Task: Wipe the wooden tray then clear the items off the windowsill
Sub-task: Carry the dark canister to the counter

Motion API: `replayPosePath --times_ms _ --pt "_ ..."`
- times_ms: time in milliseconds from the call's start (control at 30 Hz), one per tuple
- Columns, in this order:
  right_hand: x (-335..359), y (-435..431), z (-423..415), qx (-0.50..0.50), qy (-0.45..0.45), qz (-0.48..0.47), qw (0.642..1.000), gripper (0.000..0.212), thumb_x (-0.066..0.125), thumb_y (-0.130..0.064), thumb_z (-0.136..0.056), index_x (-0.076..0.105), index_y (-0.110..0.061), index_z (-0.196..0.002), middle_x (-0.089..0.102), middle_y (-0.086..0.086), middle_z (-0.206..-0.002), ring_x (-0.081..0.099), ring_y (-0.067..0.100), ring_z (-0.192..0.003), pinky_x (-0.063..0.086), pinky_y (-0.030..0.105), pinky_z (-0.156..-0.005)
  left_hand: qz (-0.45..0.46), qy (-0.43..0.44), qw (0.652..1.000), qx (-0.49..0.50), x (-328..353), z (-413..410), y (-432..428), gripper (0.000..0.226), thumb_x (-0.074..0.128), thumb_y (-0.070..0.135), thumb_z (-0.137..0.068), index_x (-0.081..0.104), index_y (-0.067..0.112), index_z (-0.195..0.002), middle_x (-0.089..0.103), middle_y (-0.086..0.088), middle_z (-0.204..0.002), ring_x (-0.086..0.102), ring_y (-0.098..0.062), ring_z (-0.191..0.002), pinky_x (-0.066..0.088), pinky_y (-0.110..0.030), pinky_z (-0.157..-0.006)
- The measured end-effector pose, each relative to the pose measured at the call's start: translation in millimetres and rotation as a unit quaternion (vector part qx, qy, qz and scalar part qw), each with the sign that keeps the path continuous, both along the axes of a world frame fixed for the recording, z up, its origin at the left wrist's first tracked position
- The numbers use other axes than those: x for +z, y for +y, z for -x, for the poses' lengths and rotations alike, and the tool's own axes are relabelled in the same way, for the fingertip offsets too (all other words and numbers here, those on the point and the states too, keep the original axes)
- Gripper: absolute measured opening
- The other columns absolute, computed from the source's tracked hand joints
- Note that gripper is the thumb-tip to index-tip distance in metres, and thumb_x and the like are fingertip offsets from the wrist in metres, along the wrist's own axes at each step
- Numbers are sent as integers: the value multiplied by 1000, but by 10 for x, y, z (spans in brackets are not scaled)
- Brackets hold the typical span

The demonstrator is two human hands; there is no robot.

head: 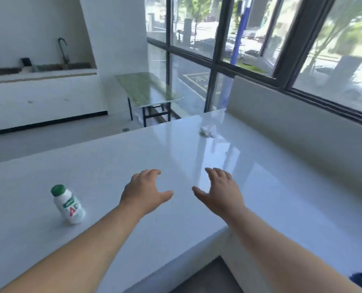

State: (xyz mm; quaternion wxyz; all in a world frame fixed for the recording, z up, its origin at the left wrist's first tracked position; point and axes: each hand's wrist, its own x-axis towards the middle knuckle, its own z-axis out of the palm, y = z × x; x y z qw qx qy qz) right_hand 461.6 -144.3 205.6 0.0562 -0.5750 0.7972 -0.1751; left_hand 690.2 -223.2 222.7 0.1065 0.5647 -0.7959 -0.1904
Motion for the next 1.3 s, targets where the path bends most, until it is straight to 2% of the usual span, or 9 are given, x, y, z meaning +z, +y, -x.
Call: replayPosePath --times_ms 267,633,833,900,967,1067,1133,1233,1300 --pt "16 2057 2204 -244 -35 -2 969 85 48 -74 -83 40 -27 -153 49 -1 -153 40 26 -142 38 43 -111 -6 -7 978 -207 150 2498 1050 88 67 71 -79 41 31 -153 43 6 -158 37 -24 -144 40 -43 -112" --pt "-760 4216 5062 -464 -162 -9 871 83 54 -66 -90 35 -22 -158 43 2 -159 37 27 -144 38 45 -113 -48 -27 915 -400 -442 6337 2790 91 68 69 -82 34 32 -158 37 9 -162 34 -20 -147 42 -44 -111" --pt "-1377 4491 6185 -529 -314 41 787 73 58 -57 -92 38 -25 -155 44 5 -159 40 29 -144 39 43 -109 -47 -62 890 -450 -886 8066 3400 95 73 66 -80 33 31 -158 34 8 -163 35 -22 -146 42 -45 -111" --pt "-1579 4449 6462 -534 -362 65 761 70 58 -55 -93 40 -25 -154 44 5 -158 45 27 -140 42 37 -100 -49 -62 884 -462 -1039 8522 3486 97 77 64 -76 34 32 -156 35 7 -163 35 -23 -145 43 -45 -109" --pt "-1724 4381 6664 -544 -431 97 713 67 59 -53 -93 42 -26 -152 49 5 -152 54 26 -124 41 32 -87 -49 -61 880 -469 -1174 8868 3528 100 81 63 -70 37 32 -154 39 3 -159 38 -27 -142 44 -44 -108" --pt "-1916 4296 6873 -553 -549 140 611 57 58 -54 -85 52 -29 -136 56 4 -127 58 23 -101 43 31 -73 -45 -85 872 -481 -1399 9262 3557 101 85 61 -66 40 29 -151 46 -1 -147 43 -32 -134 44 -43 -106" --pt "-1991 4257 6937 -544 -602 162 563 47 55 -50 -80 59 -26 -121 58 2 -110 62 25 -93 44 32 -71 -51 -105 868 -482 -1505 9395 3553 103 85 59 -64 37 30 -151 50 -3 -142 45 -32 -130 46 -44 -104" --pt "-2039 4196 7003 -524 -649 216 508 22 56 -35 -79 64 -21 -93 57 -1 -79 51 21 -63 40 33 -61 -84 -96 872 -473 -1597 9451 3549 111 82 56 -61 29 33 -156 49 -4 -144 46 -28 -131 51 -45 -99" --pt "-2004 4133 6992 -516 -660 237 492 16 54 -32 -78 62 -21 -85 61 -2 -73 50 19 -59 42 31 -58 -90 -74 879 -462 -1603 9383 3532 114 81 55 -60 26 34 -158 48 -5 -146 46 -28 -133 50 -43 -98"
